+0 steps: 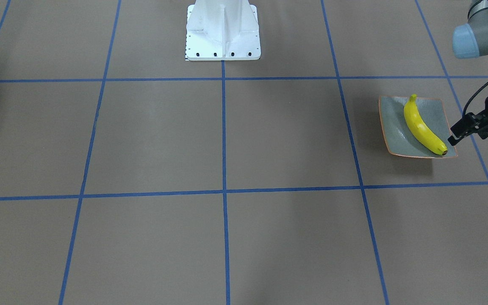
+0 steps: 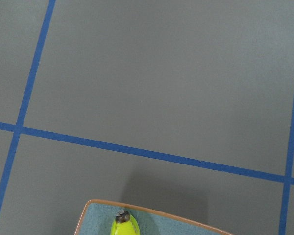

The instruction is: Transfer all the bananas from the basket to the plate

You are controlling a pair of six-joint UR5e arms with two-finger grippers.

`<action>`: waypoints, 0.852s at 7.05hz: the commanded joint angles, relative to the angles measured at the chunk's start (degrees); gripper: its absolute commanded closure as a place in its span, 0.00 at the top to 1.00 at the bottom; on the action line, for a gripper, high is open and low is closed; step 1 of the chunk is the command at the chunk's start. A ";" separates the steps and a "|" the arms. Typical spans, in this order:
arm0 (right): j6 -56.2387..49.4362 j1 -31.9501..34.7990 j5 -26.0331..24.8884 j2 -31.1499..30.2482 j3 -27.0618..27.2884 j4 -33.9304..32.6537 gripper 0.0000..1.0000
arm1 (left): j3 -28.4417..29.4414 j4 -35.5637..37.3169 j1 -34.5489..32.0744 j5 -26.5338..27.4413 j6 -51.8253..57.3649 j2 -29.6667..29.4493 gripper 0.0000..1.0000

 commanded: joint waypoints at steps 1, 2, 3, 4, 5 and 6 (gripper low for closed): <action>0.08 2.24 -1.12 -0.15 3.21 -0.82 0.00 | 0.29 0.00 0.10 -0.05 0.07 0.01 1.00; -0.09 4.87 -1.39 -0.58 5.40 -2.13 0.00 | 0.29 0.00 0.10 -0.23 -0.02 0.01 1.00; -0.79 7.07 -1.48 -0.76 10.12 -7.02 0.00 | 0.29 -0.09 0.10 -0.23 0.07 0.09 1.00; -1.75 8.74 -1.48 -0.76 15.48 -12.64 0.00 | 0.29 -0.09 0.10 -0.40 0.07 0.10 1.00; -2.46 9.80 -1.56 -0.41 20.23 -19.04 0.00 | 0.38 -0.09 0.19 -0.41 0.07 0.18 1.00; -2.38 8.86 -1.57 2.63 24.02 -25.29 0.00 | 0.47 -0.18 0.28 -0.41 -0.02 0.18 1.00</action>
